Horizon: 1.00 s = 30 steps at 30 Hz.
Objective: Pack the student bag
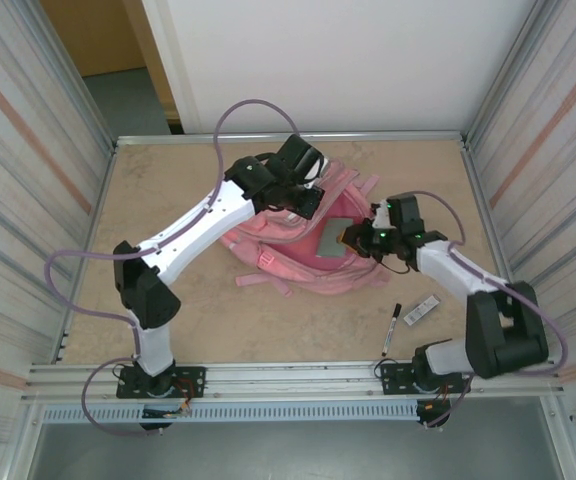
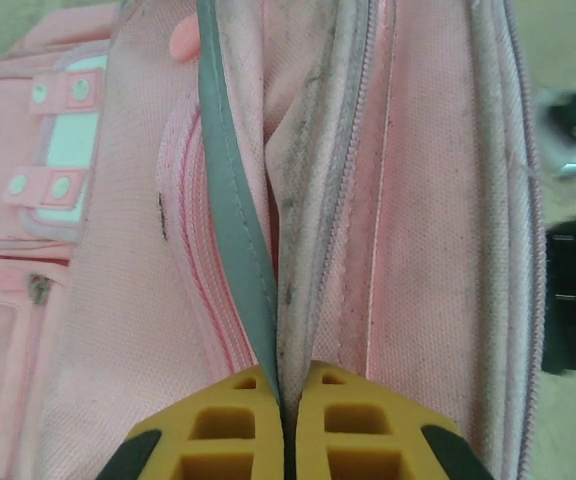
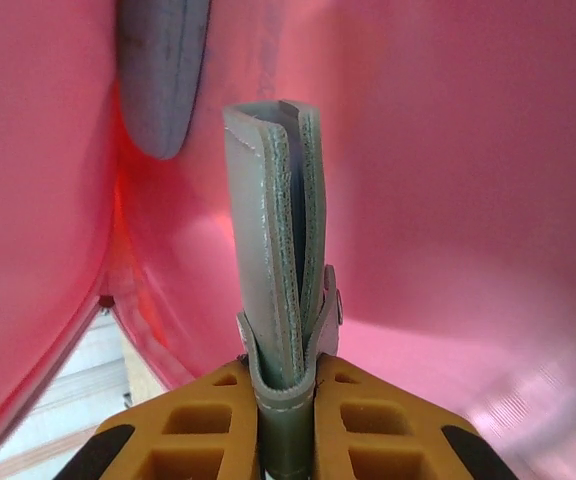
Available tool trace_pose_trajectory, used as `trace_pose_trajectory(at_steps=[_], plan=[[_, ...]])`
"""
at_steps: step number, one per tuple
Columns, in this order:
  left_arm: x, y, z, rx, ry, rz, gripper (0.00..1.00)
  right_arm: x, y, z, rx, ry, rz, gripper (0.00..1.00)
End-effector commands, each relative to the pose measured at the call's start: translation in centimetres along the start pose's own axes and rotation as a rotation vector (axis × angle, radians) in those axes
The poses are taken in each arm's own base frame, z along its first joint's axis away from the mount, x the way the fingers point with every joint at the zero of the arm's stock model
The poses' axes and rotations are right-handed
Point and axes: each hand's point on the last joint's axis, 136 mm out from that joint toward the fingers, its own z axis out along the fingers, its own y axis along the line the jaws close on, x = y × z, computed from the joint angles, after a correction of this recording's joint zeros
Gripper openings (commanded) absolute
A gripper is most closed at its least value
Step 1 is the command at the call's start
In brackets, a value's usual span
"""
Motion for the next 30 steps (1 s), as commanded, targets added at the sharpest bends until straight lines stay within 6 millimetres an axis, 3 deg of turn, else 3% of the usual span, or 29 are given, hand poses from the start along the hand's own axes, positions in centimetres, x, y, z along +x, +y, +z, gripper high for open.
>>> trace_pose_trajectory(at_steps=[1,5,8,12,17,22,27,30], plan=[[-3.7,-1.9,-3.8,0.151,-0.172,-0.032,0.0,-2.2,4.4,1.7,-0.121,-0.034,-0.006,0.15],[-3.9,-2.4,-3.4,0.206,-0.174,-0.07,0.0,-4.1,3.9,5.1,-0.098,-0.098,0.112,0.18],[-4.0,-3.6,-3.9,0.27,-0.16,-0.084,0.0,-4.8,3.9,8.0,-0.05,-0.169,0.108,0.17],[-3.8,-3.7,-4.0,0.268,-0.156,-0.086,0.0,-5.8,5.3,12.1,-0.115,-0.175,0.176,0.19],[-3.5,-3.3,-4.4,0.255,-0.166,-0.087,0.0,-5.9,5.7,16.6,-0.162,-0.171,0.21,0.3],[-2.6,-2.5,-3.6,0.253,-0.134,-0.102,0.0,-4.6,4.0,17.1,-0.137,-0.113,0.257,0.43],[-2.0,-0.7,-2.0,0.234,-0.116,-0.154,0.0,-3.1,4.6,14.4,-0.14,-0.021,0.134,0.49],[-1.4,-0.3,-2.0,0.241,-0.098,-0.189,0.0,-2.4,3.3,12.7,-0.061,-0.006,0.052,0.53]])
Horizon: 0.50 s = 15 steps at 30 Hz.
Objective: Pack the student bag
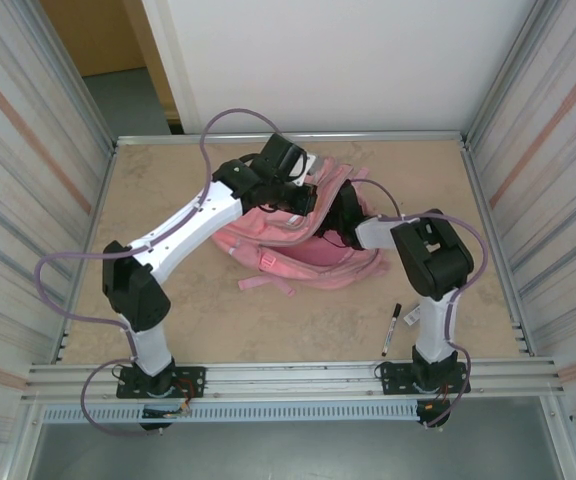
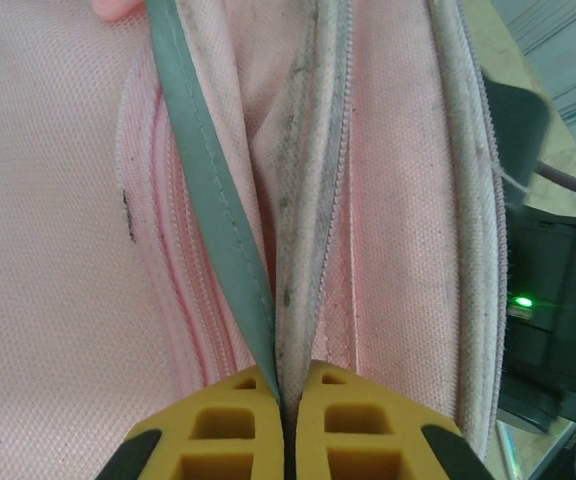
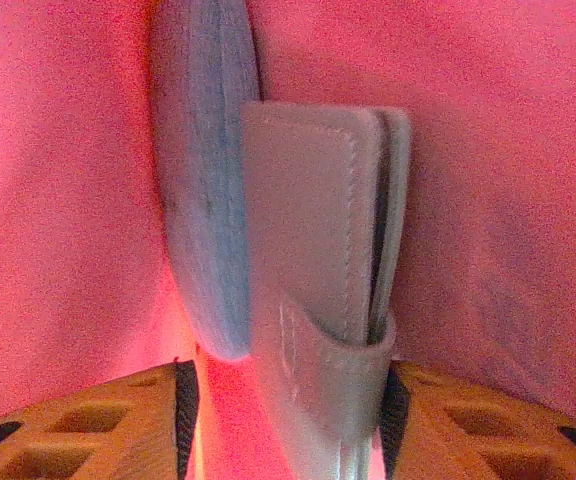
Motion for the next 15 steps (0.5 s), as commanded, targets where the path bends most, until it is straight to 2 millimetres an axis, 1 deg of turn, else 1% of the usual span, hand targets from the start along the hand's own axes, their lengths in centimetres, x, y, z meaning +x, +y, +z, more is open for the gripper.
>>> trace_pose_trajectory(at_steps=[1,5,7,8,10,11,12,13,14,15], plan=[[-1.3,-1.2,-2.7,0.068,-0.08,-0.018,0.0,1.9,-2.1,-2.7,0.115,0.085,-0.085,0.53],[-0.9,-0.6,-2.5,0.042,-0.075,-0.008,0.0,1.8,-3.1,-6.0,0.183,0.073,-0.117,0.55],[-0.2,-0.2,-2.3,0.03,-0.056,-0.007,0.0,1.9,-4.1,-7.7,0.233,0.073,-0.112,0.55],[0.0,-0.1,-2.0,0.026,-0.053,-0.009,0.0,2.0,-4.7,-8.5,0.259,0.076,-0.103,0.55],[0.6,0.1,-1.1,0.036,-0.042,-0.02,0.01,2.3,-5.2,-10.7,0.283,0.066,-0.13,0.55],[0.9,0.0,-0.6,0.051,-0.036,-0.027,0.05,2.4,-5.4,-11.9,0.298,0.05,-0.149,0.55],[1.3,-0.4,-0.1,0.082,-0.021,-0.038,0.14,2.3,-5.7,-13.2,0.319,0.026,-0.172,0.55],[1.8,-0.5,0.4,0.101,-0.003,-0.046,0.32,2.2,-6.1,-14.7,0.343,0.001,-0.19,0.55],[2.3,-0.4,0.7,0.098,0.009,-0.05,0.43,1.9,-6.3,-16.0,0.364,-0.02,-0.199,0.56],[2.9,0.5,1.0,0.063,0.017,-0.057,0.47,1.5,-6.8,-17.5,0.395,-0.044,-0.186,0.57]])
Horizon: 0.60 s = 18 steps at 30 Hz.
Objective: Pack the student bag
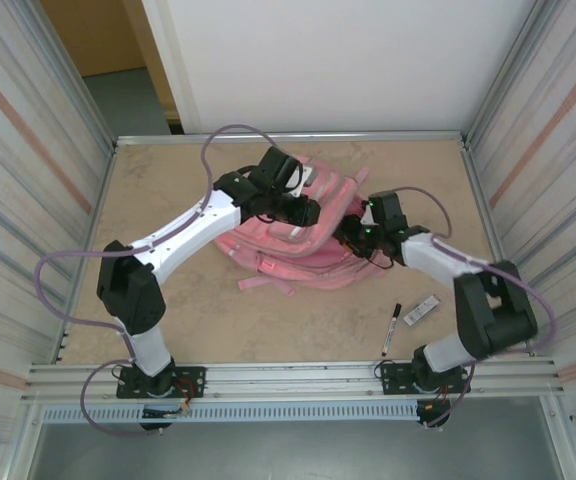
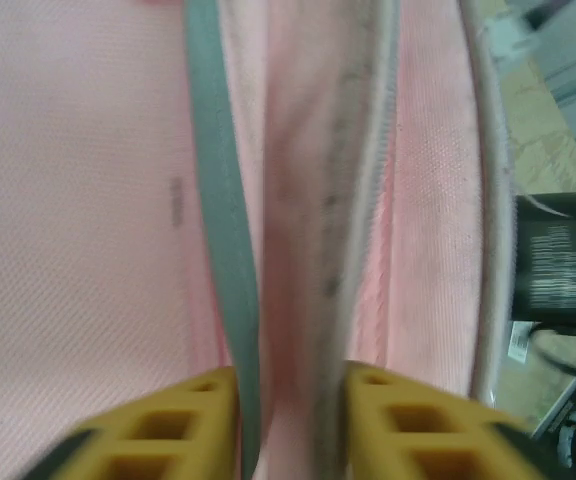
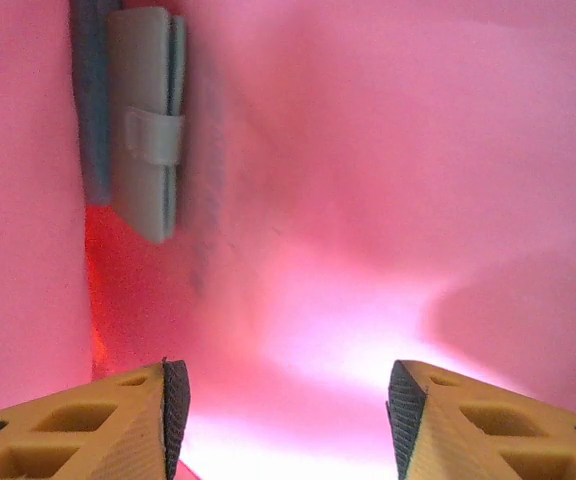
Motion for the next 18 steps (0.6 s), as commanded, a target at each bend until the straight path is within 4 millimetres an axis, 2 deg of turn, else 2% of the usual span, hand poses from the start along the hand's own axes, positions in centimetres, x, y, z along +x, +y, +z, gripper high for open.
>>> trace_pose_trajectory(at_steps=[1,3,6,7,10,12,15,18], plan=[[0.5,1.0,-1.0,-0.034,-0.029,-0.026,0.49,0.1,-3.7,-4.3,0.14,-0.034,-0.016,0.57],[1.4,2.9,-1.0,-0.079,-0.027,-0.058,0.5,-0.5,-5.1,-6.5,0.146,-0.068,0.042,0.57],[2.6,3.7,-1.0,-0.033,-0.025,-0.119,0.5,-1.7,-6.0,-9.5,0.159,-0.167,0.05,0.57],[3.1,3.8,-0.9,-0.026,-0.025,-0.127,0.5,-2.0,-5.7,-10.4,0.165,-0.189,0.029,0.57],[4.6,4.1,-0.1,-0.001,-0.016,-0.137,0.49,-2.4,-3.2,-11.7,0.146,-0.2,-0.095,0.57],[5.4,4.1,0.3,0.011,-0.003,-0.155,0.49,-2.3,-1.2,-11.6,0.112,-0.192,-0.174,0.55],[6.6,5.2,0.6,-0.033,0.016,-0.182,0.5,-1.0,1.9,-10.0,0.022,-0.097,-0.228,0.5],[7.9,6.8,0.6,-0.121,0.047,-0.192,0.5,1.3,4.4,-7.2,-0.055,0.013,-0.328,0.32]])
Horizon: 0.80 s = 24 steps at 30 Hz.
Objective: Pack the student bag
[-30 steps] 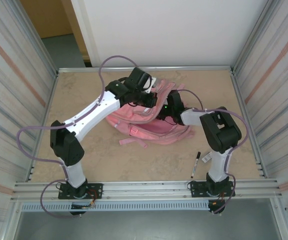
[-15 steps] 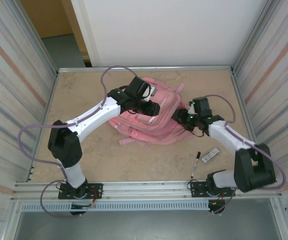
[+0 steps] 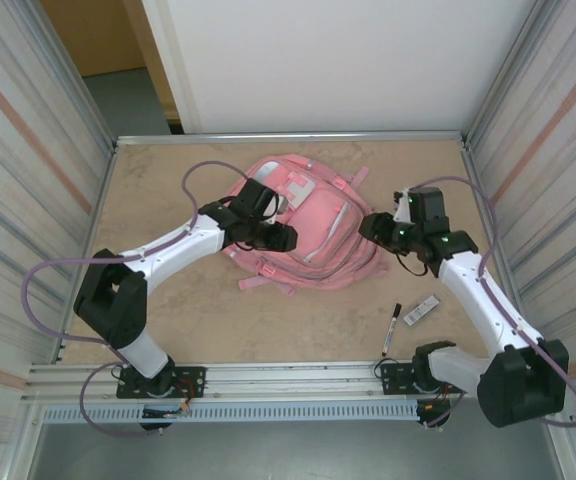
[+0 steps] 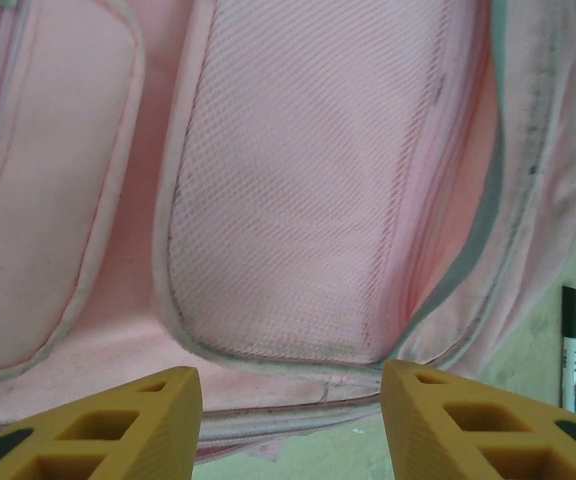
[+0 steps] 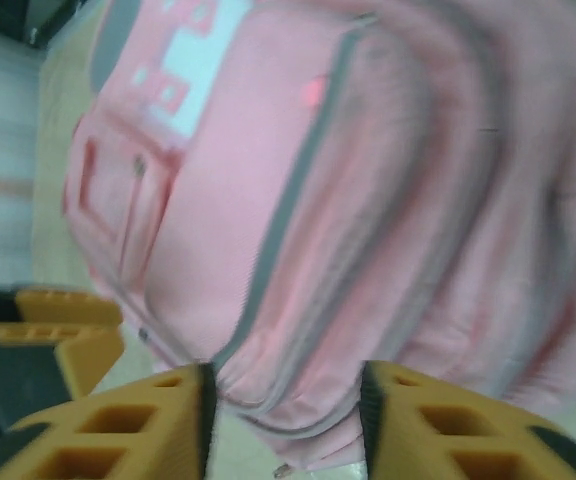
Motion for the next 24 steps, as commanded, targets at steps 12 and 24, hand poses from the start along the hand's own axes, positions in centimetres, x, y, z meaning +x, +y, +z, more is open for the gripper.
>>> trace_pose_trajectory(at_steps=[12,24], plan=[[4.0,5.5,-1.6,-0.18,-0.051,-0.086,0.48,2.3,0.9,11.2,-0.041,0.203,-0.106,0.0],[2.1,9.7,-2.7,-0.28,-0.108,-0.145,0.71,2.5,0.4,14.7,0.021,0.284,-0.076,0.28]])
